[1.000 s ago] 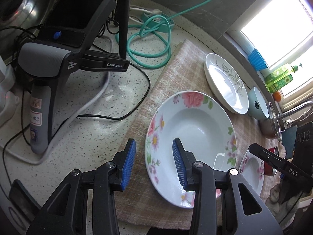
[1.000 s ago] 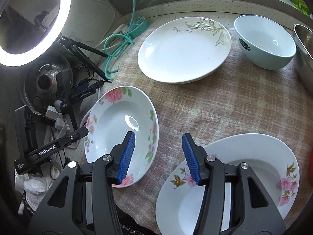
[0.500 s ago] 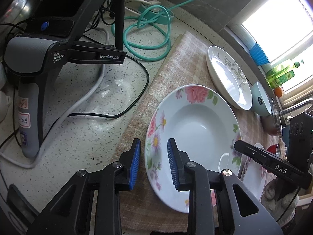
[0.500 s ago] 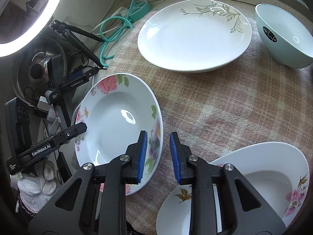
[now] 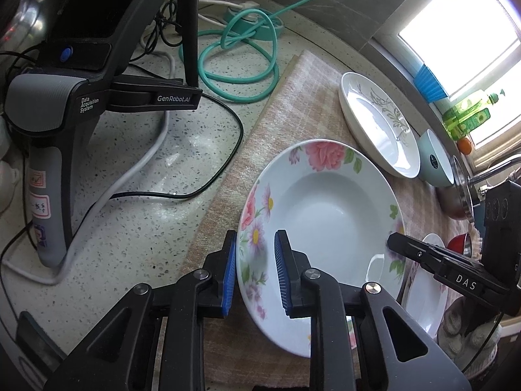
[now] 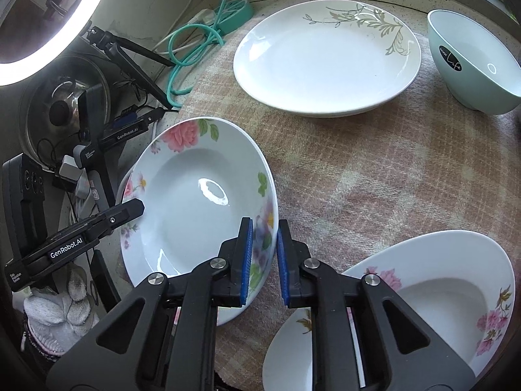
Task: Organize plates and bowls
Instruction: 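Move the right gripper to the peony plate rim and close it, then lift the peony plate and lower it onto the cherry-blossom plate, then open the right gripper and release the peony plate on the stack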
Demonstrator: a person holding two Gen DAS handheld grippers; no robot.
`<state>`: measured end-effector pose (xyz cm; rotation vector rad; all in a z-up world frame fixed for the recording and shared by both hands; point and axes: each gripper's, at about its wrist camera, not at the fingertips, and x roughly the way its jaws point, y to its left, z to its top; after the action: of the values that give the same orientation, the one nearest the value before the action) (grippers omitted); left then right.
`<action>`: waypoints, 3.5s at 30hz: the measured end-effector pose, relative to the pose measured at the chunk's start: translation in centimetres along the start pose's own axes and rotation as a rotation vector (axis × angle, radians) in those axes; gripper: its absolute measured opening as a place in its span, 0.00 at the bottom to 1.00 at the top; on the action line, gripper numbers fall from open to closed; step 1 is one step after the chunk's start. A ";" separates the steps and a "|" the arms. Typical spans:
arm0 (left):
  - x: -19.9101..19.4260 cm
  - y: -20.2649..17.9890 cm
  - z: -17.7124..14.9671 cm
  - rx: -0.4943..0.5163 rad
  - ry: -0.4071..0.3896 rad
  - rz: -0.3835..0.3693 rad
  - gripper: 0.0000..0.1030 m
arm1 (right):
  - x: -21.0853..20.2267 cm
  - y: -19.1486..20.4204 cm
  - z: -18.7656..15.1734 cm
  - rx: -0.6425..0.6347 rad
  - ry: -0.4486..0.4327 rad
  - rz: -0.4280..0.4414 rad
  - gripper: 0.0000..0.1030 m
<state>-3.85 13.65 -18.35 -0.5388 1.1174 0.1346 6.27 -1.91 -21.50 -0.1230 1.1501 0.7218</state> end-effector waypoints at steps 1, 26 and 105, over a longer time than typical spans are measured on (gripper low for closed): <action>-0.1 0.0 -0.1 0.001 -0.001 0.001 0.20 | -0.1 0.0 -0.1 0.000 0.000 0.003 0.14; -2.7 -7.5 -1.1 0.160 -0.037 -0.084 0.20 | -9.1 -4.3 -5.5 0.113 -0.104 -0.004 0.14; 2.5 -17.4 -5.4 0.418 0.123 -0.126 0.33 | -14.7 -13.4 -12.6 0.272 -0.166 -0.246 0.67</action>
<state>-0.77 -4.39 -16.34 -0.2438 1.1875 -0.2414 0.97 -24.51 -17.75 0.0245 1.0412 0.3468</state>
